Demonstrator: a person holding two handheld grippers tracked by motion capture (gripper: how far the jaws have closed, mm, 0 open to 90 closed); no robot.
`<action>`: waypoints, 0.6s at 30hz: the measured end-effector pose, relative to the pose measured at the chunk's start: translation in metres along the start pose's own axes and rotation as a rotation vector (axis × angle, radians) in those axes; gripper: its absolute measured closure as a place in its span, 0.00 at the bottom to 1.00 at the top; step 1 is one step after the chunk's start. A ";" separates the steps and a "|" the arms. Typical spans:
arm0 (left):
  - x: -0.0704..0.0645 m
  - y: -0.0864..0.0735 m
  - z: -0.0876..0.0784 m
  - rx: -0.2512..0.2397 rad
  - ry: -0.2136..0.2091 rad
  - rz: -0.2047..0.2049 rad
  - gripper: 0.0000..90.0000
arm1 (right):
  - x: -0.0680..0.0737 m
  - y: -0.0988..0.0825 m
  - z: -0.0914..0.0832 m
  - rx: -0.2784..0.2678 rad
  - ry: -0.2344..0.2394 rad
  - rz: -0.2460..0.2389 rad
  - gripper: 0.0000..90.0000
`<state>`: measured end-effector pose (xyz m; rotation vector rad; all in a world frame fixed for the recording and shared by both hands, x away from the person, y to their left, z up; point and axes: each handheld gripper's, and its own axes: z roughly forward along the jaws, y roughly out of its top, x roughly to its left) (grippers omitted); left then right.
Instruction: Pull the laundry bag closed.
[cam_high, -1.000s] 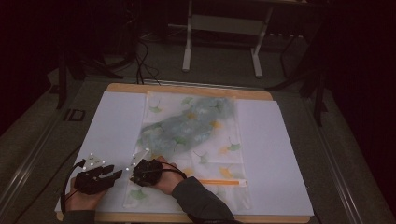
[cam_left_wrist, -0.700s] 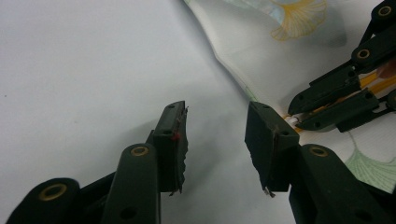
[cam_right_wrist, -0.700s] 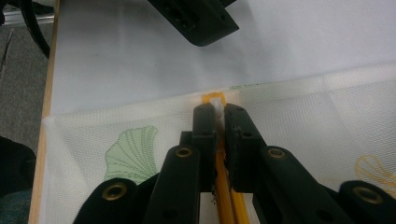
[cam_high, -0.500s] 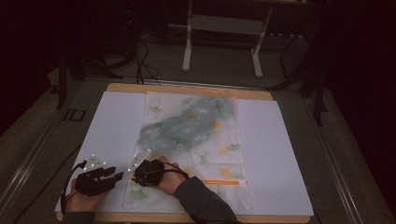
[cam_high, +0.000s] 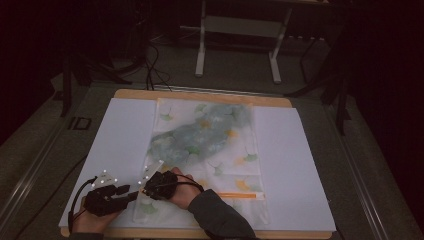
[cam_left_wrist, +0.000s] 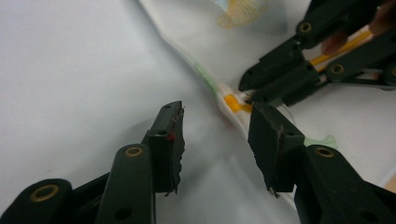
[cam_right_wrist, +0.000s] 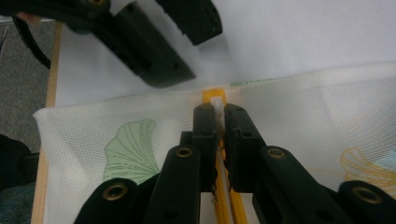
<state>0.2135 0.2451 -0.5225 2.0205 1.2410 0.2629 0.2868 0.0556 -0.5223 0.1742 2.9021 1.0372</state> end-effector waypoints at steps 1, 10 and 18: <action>0.000 0.000 0.000 0.000 0.000 0.000 0.61 | 0.000 0.000 0.000 0.000 0.000 0.000 0.93; -0.007 0.003 0.008 0.035 -0.056 0.028 0.61 | 0.001 0.001 -0.004 -0.002 -0.014 -0.015 0.93; -0.009 0.006 0.019 0.080 -0.070 0.043 0.65 | 0.003 0.003 -0.012 -0.006 -0.024 -0.037 0.93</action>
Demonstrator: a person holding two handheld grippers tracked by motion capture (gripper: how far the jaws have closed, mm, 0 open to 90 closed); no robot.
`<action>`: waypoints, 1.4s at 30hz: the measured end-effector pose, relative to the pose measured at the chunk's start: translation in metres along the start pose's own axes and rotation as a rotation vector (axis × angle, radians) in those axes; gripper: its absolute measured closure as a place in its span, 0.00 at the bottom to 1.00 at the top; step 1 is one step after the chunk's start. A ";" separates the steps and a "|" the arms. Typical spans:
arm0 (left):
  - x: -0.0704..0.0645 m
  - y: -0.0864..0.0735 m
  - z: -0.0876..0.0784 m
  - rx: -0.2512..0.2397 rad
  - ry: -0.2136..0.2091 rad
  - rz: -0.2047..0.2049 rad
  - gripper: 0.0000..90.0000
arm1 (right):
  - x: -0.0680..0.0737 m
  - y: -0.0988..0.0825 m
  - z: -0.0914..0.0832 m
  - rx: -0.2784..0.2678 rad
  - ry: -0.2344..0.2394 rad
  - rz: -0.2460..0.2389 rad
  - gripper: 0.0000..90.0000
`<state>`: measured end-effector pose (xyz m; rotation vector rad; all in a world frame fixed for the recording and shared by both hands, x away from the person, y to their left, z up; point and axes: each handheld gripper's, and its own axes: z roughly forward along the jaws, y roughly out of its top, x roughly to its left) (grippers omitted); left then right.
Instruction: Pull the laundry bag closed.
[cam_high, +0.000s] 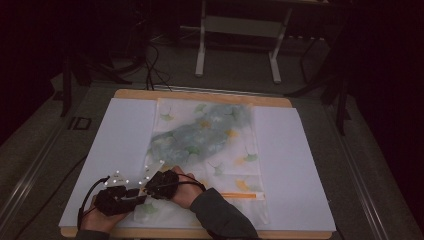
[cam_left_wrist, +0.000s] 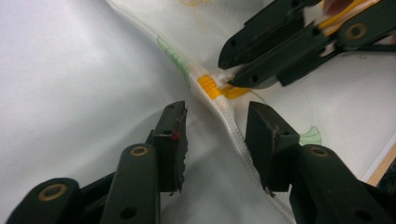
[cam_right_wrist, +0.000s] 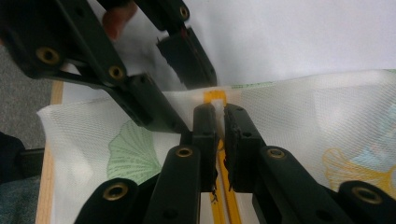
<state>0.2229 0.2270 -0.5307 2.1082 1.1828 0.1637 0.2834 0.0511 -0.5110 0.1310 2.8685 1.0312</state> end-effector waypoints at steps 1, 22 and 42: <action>0.000 0.001 0.001 0.007 -0.004 -0.002 0.65 | 0.000 0.000 0.000 0.000 0.000 0.000 0.93; 0.000 0.008 0.013 0.021 -0.060 0.011 0.95 | -0.001 -0.003 -0.008 -0.001 -0.006 -0.018 0.93; -0.001 0.007 0.012 0.015 -0.054 0.017 0.97 | -0.005 -0.013 -0.001 0.003 0.025 0.008 0.94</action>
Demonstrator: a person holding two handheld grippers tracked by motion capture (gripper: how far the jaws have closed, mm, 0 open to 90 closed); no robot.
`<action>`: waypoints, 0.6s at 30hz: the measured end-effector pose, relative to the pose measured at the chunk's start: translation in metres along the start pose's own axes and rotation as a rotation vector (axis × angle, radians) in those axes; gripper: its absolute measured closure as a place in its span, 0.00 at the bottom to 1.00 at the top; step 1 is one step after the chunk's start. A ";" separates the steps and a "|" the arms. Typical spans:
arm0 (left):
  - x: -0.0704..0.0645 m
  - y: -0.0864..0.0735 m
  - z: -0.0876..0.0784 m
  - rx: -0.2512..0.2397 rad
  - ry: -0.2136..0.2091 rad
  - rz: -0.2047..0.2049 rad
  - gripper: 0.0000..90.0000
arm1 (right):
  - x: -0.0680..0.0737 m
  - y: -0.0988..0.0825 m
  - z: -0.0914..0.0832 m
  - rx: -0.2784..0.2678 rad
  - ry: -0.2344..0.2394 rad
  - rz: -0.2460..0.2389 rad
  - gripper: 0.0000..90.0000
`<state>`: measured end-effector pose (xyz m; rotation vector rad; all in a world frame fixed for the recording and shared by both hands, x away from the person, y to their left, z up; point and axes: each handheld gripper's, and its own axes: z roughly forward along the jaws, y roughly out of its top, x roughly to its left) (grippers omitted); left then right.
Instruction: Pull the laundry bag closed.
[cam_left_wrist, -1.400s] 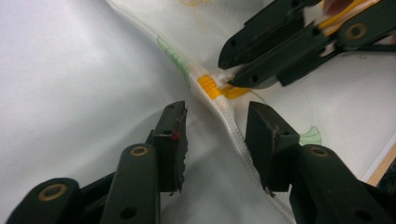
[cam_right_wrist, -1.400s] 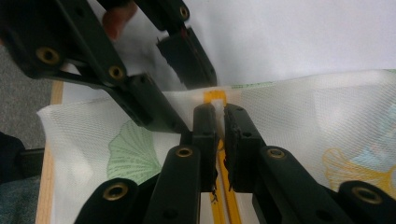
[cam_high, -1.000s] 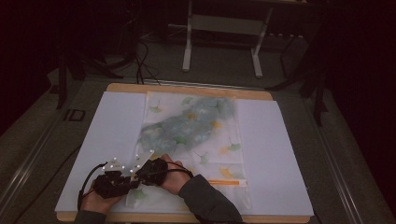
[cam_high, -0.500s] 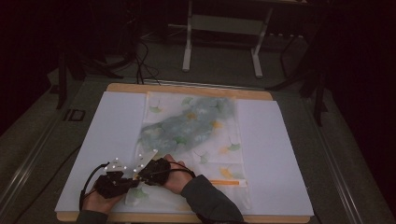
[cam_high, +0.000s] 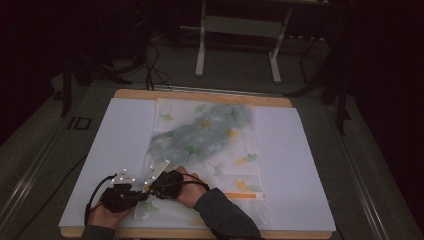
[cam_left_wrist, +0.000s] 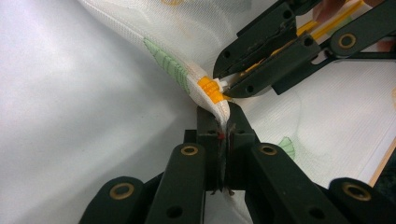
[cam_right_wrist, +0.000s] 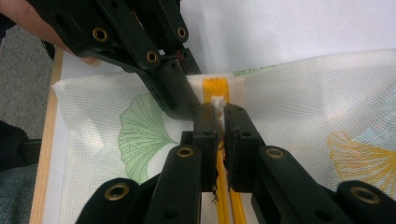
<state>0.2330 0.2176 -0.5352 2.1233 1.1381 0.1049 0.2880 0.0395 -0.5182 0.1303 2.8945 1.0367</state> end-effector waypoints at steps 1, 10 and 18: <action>0.000 0.000 0.000 0.000 0.000 0.001 0.97 | 0.000 0.000 0.000 0.004 -0.001 -0.002 0.94; 0.001 0.000 -0.001 -0.008 -0.006 -0.004 0.97 | -0.001 -0.004 0.004 0.027 -0.006 -0.004 0.94; 0.001 0.000 -0.003 -0.020 -0.009 -0.002 0.98 | -0.001 -0.009 0.005 0.051 -0.017 -0.015 0.94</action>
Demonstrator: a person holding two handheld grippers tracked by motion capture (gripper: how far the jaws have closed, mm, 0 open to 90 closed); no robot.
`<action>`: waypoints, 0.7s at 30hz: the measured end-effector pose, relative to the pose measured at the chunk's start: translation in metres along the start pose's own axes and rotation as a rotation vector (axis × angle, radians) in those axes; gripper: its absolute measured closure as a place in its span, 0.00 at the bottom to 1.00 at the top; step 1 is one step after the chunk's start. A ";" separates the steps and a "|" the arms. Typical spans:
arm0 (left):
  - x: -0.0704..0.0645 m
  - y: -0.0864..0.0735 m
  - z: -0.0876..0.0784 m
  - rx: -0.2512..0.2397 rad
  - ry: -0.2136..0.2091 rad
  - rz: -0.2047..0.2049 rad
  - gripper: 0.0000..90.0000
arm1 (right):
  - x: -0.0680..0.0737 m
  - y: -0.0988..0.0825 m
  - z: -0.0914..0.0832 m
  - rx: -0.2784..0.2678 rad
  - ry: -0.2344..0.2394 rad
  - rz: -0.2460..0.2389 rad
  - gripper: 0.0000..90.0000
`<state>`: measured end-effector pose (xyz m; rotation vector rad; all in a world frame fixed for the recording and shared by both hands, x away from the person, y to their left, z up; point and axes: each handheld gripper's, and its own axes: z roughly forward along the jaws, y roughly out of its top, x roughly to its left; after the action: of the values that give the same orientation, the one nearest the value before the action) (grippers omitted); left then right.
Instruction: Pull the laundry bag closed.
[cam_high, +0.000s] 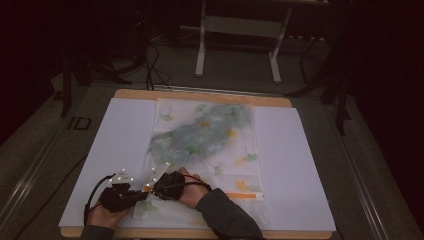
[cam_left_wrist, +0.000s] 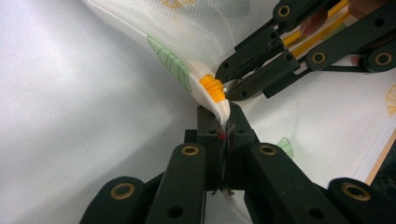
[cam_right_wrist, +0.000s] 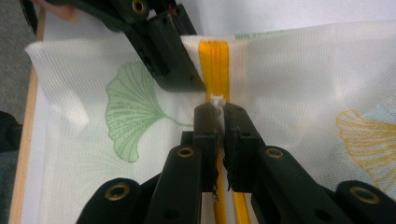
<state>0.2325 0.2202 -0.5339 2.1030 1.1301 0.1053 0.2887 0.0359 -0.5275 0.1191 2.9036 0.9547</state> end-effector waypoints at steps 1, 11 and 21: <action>0.000 0.000 0.000 -0.001 -0.001 0.002 0.97 | 0.000 -0.001 0.000 0.000 -0.002 -0.001 0.94; 0.001 0.000 -0.003 -0.021 -0.003 0.002 0.97 | 0.000 -0.005 -0.004 0.012 -0.011 0.000 0.94; 0.000 0.000 -0.006 -0.038 0.002 0.007 0.97 | -0.001 -0.008 -0.008 0.033 -0.022 0.000 0.94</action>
<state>0.2302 0.2241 -0.5293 2.0738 1.1135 0.1312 0.2882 0.0250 -0.5257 0.1306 2.8998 0.8999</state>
